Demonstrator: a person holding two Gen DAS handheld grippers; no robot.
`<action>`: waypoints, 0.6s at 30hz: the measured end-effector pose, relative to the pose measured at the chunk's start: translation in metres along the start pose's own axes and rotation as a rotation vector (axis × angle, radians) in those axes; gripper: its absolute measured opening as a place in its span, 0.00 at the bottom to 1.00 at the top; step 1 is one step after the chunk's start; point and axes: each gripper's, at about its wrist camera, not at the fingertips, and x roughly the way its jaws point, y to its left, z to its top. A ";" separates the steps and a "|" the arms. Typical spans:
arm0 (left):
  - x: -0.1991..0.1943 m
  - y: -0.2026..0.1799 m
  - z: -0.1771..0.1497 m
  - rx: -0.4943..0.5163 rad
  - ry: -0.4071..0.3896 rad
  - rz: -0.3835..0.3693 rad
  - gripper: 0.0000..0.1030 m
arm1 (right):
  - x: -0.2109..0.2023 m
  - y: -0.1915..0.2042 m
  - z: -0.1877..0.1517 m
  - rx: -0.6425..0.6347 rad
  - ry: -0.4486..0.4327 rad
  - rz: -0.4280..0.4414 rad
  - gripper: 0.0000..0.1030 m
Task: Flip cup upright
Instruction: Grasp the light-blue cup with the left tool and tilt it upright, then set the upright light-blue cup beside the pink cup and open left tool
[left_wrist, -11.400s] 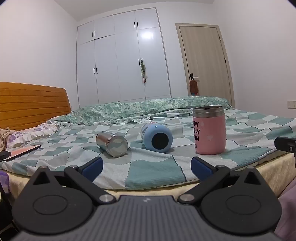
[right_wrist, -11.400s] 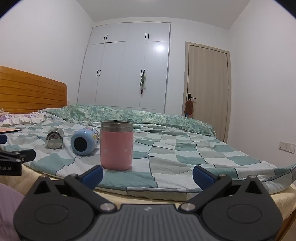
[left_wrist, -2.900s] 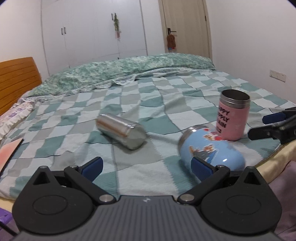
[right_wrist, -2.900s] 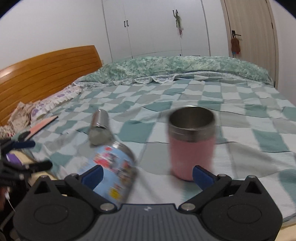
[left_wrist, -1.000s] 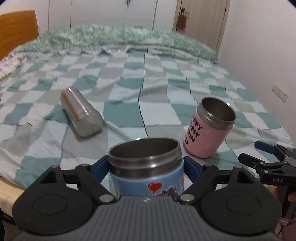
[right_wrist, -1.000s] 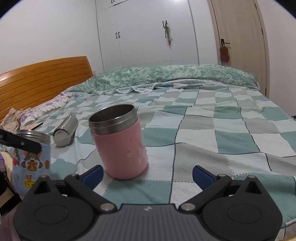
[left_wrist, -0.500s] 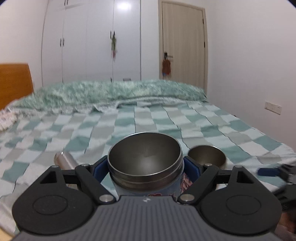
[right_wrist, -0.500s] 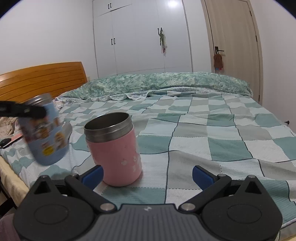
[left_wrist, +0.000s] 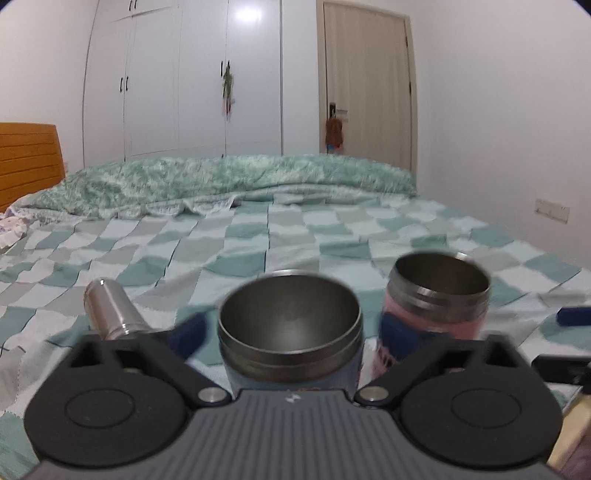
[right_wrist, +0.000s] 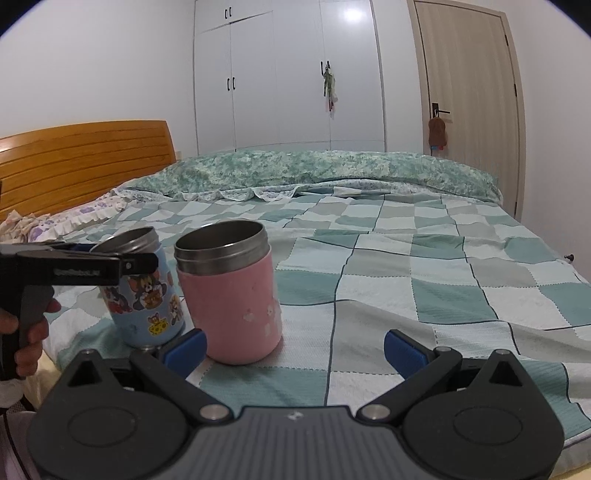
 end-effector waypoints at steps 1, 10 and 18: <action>-0.007 0.000 0.002 -0.004 -0.025 0.008 1.00 | -0.001 0.000 0.000 -0.001 -0.002 -0.001 1.00; -0.092 0.008 0.008 -0.058 -0.160 -0.010 1.00 | -0.030 0.016 -0.003 -0.026 -0.043 -0.010 1.00; -0.141 0.023 -0.035 -0.099 -0.149 0.021 1.00 | -0.062 0.032 -0.026 -0.047 -0.158 -0.005 1.00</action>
